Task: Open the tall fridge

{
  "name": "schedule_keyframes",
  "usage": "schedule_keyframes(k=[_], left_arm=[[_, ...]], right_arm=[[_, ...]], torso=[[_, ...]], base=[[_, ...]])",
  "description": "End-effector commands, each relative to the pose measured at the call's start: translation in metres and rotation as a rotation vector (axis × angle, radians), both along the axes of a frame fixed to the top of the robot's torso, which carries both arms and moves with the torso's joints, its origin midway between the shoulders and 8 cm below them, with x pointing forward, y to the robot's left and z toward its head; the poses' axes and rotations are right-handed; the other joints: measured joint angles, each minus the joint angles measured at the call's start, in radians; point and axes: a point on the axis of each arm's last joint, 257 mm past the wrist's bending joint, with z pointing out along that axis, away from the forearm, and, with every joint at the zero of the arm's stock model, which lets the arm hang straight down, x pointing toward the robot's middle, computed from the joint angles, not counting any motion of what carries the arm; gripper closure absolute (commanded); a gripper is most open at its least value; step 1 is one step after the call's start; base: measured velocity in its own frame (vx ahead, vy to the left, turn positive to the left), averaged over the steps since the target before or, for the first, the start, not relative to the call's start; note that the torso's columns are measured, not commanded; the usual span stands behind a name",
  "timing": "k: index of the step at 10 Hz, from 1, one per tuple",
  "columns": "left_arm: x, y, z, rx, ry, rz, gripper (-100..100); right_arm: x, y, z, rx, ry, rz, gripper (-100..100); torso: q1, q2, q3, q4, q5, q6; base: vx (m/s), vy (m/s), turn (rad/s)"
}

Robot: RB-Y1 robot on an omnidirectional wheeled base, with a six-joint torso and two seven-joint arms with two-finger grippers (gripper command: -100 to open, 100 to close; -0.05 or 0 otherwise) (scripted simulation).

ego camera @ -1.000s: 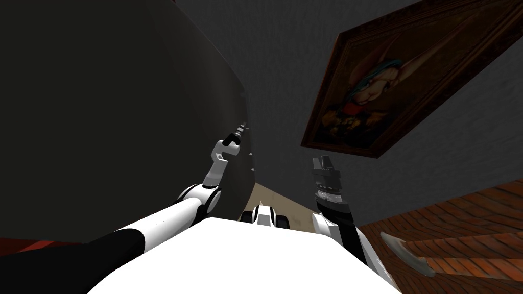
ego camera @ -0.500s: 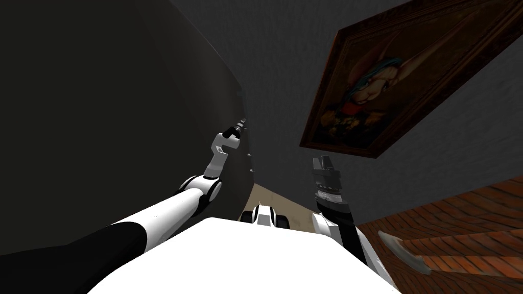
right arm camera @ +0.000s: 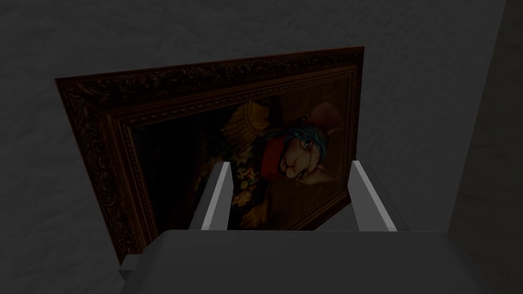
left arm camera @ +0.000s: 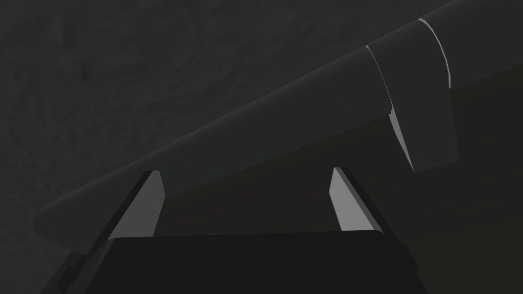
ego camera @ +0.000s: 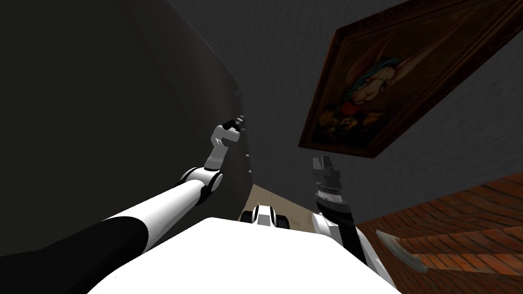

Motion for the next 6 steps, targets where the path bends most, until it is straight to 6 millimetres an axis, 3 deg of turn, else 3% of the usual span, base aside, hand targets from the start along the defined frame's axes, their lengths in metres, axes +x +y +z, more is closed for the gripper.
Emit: schedule_keyframes(k=[1, 2, 5, 6], left_arm=[[-0.001, 0.004, 0.027, 0.007, -0.017, 0.012, -100], [0.007, 0.02, 0.025, 0.016, 0.029, 0.05, -100], [0.004, 0.012, 0.044, 0.015, 0.0, 0.039, -100], [0.012, 0.032, 0.035, 0.021, 0.056, 0.081, -100]], right_arm=[[0.0, 0.0, 0.0, 0.0, 0.0, 0.0, 0], [0.0, 0.0, 0.0, 0.0, 0.0, 0.0, 0], [0.0, 0.0, 0.0, 0.0, 0.0, 0.0, 0], [0.0, 0.0, 0.0, 0.0, 0.0, 0.0, 0]], torso=[[0.0, -0.004, -0.003, 0.004, -0.002, 0.001], [-0.002, -0.003, -0.003, 0.008, -0.004, 0.002], [0.0, -0.011, -0.011, 0.012, -0.007, 0.003], [-0.002, -0.01, -0.01, 0.011, -0.006, 0.001]], base=[[-0.018, -0.02, 0.017], [0.017, -0.02, -0.069], [-0.004, -0.011, -0.009], [0.061, -0.012, -0.081]])
